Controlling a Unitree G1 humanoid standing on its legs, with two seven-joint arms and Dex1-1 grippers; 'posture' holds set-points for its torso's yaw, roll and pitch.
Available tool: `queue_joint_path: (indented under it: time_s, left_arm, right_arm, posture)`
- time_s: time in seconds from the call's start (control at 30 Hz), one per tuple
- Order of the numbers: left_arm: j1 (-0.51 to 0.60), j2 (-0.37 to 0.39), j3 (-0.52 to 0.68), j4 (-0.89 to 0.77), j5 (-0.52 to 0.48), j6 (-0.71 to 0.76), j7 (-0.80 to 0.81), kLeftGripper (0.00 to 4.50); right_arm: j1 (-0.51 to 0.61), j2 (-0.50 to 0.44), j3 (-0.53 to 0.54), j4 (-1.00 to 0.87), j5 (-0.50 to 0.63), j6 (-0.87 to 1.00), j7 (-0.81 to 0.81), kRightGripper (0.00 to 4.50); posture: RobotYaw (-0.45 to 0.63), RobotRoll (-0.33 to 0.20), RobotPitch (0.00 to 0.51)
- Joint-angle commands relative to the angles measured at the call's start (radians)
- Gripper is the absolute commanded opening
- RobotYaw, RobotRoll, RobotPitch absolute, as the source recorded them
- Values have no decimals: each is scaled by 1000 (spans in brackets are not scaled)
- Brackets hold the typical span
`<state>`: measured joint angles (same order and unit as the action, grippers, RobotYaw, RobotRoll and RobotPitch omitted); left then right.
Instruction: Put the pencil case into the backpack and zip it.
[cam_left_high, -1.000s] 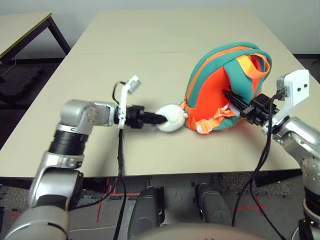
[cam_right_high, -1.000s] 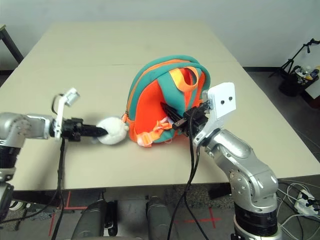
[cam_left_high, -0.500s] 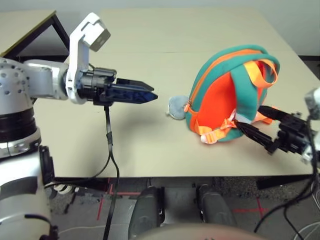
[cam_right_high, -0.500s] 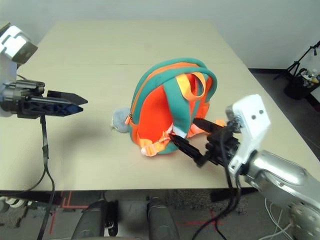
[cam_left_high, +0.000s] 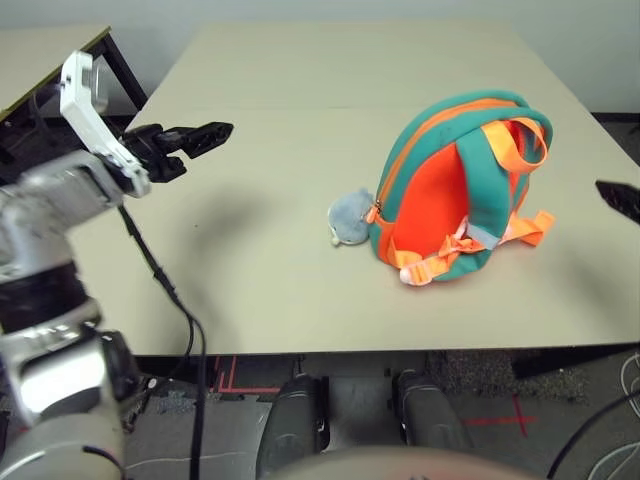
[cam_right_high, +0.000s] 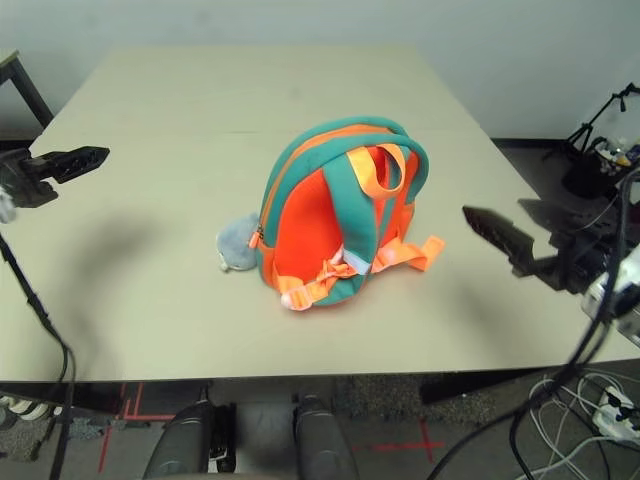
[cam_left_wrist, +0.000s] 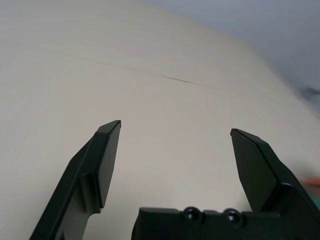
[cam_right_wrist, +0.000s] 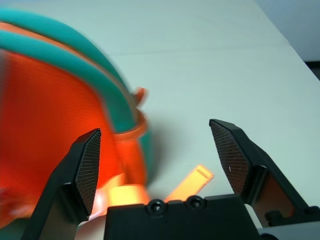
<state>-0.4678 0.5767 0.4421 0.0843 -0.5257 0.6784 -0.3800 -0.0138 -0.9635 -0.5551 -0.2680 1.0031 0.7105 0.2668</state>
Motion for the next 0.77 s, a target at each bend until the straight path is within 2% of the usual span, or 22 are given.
queue_joint_path:
  time_s: [0.03, 0.13, 0.23, 0.4, 0.57, 0.77]
  left_arm:
    - [57, -67, -44, 71, 123, -267, 21, 4500]
    - [95, -109, -80, 99, 177, -378, 22, 4500]
    - [122, -117, -138, 124, 240, -489, -8, 4500]
    - [93, -131, -134, 239, 294, -635, 45, 4500]
    - [76, -123, -127, 328, 335, -719, 102, 4500]
    - [61, -122, -118, 397, 332, -755, 123, 4500]
  right_arm:
    - [-78, 75, 104, 181, -194, -160, 61, 4454]
    - [-154, 111, 143, 345, -313, -270, 120, 4454]
    - [-239, 145, 164, 515, -405, -376, 164, 4454]
    - [-332, 207, 177, 697, -497, -492, 218, 4454]
    - [-345, 239, 171, 741, -539, -522, 247, 4454]
    - [-341, 260, 147, 734, -550, -538, 243, 4454]
  posture:
    - [-26, 0, 75]
    - [-7, 0, 77]
    - [0, 0, 80]
    - [-24, 0, 90]
    - [-36, 0, 90]
    - [-42, 0, 80]
